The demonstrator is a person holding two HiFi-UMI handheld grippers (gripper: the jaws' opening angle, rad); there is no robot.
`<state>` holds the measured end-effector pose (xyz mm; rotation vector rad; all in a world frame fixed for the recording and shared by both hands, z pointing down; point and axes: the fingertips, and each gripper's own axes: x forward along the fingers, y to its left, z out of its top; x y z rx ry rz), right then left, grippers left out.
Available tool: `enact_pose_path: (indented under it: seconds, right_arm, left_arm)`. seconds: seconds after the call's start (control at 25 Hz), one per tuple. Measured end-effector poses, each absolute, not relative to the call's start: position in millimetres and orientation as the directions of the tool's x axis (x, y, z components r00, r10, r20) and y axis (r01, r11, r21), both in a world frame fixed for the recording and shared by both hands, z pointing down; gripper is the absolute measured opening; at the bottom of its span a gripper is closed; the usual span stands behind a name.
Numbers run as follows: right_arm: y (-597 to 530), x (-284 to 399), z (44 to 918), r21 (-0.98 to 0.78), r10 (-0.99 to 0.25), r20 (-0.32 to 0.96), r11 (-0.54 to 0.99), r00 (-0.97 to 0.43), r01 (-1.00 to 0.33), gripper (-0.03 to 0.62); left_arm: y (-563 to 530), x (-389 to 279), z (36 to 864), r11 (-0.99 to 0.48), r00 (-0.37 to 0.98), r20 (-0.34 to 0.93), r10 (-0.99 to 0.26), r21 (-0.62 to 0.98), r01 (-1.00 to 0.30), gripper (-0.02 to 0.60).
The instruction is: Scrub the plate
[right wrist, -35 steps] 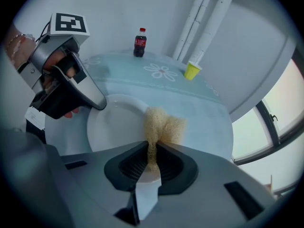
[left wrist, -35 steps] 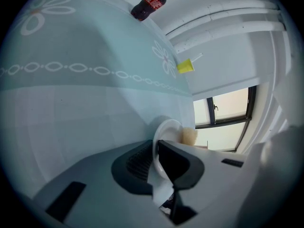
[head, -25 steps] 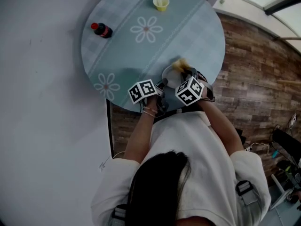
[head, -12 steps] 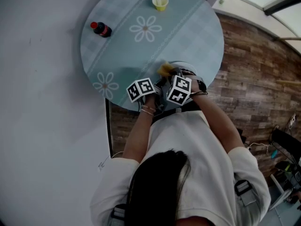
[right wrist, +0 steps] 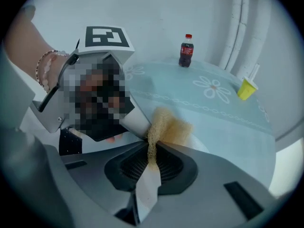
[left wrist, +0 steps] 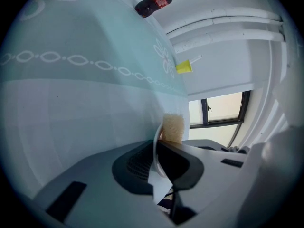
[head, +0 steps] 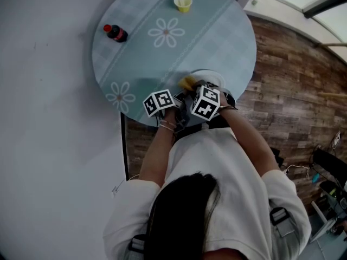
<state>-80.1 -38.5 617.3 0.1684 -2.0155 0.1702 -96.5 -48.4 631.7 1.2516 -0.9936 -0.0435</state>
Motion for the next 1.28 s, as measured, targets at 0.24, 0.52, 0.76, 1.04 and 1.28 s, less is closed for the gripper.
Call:
enact_pose_path:
  seconds: [0.24, 0.52, 0.76, 1.04, 1.28]
  right_arm:
    - [-30.3, -75.6, 614.7, -0.095, -0.002, 0.9, 0.975, -0.437, -0.201, 0.06]
    - [-21.1, -65.7, 613.1, -0.034, -0.007, 0.927, 0.994, -0.374, -0.103, 0.06]
    - [-14.9, -56.3, 614.4, 0.022, -0.032, 0.945, 0.999, -0.325, -0.034, 0.06]
    - [-7.9, -42.7, 613.4, 0.059, -0.06, 0.961, 0.998, -0.271, -0.011, 0.06]
    - [-3.5, -27.9, 612.5, 0.07, -0.085, 0.961, 0.995, -0.263, -0.066, 0.06]
  left_arm:
    - [-48.9, -98.0, 632.1, 0.367, 0.594, 0.6, -0.536, 0.799, -0.476, 0.038]
    - [-48.8, -96.2, 631.3, 0.369, 0.6, 0.596, -0.533, 0.802, -0.47, 0.037]
    - [-48.1, -97.2, 632.2, 0.371, 0.595, 0.599, -0.536, 0.8, -0.472, 0.038]
    - [-48.6, -97.1, 631.8, 0.371, 0.592, 0.601, -0.537, 0.799, -0.474, 0.038]
    - [-48.5, -98.1, 632.3, 0.378, 0.578, 0.604, -0.549, 0.796, -0.473, 0.038]
